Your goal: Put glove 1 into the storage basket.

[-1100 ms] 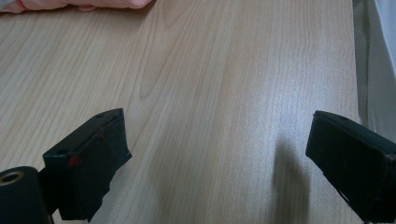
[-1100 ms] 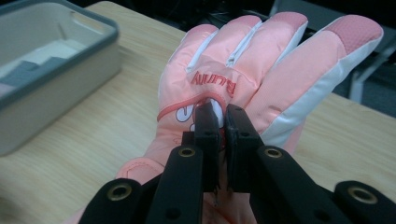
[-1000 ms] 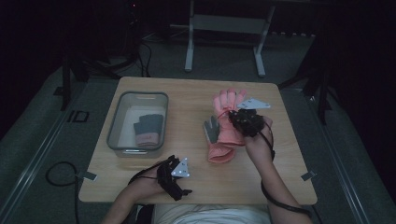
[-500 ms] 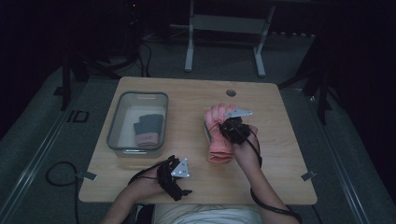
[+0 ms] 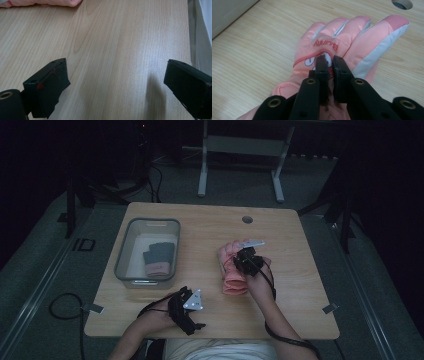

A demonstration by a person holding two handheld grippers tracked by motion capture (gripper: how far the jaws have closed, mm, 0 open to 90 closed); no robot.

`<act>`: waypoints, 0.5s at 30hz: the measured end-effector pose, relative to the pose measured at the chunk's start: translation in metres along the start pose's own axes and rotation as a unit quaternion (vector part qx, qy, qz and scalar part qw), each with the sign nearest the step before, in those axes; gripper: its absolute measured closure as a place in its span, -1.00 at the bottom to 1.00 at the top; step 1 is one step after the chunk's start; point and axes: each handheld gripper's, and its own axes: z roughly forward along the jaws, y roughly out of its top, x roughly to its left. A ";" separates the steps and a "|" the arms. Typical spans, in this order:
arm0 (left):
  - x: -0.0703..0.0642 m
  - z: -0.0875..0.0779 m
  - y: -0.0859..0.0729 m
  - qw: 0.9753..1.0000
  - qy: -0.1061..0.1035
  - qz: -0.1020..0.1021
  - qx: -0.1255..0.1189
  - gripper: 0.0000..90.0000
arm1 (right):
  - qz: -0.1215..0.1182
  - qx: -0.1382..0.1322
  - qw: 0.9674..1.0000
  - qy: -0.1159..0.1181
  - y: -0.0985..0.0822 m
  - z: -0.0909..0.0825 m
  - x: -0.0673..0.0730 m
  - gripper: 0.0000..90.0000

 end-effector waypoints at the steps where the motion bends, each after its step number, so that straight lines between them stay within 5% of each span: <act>1: 0.000 0.000 0.000 1.000 0.000 0.000 0.000 -0.88 | 0.001 0.000 1.000 0.000 0.000 0.000 0.000 0.83; 7: 0.002 -0.002 0.002 1.000 -0.017 -0.018 -0.015 -0.89 | 0.005 -0.009 1.000 0.012 0.006 -0.006 -0.003 0.52; 15: -0.004 0.001 0.008 0.999 -0.019 -0.009 -0.029 -0.90 | -0.024 -0.040 0.998 0.033 0.013 -0.027 -0.008 0.29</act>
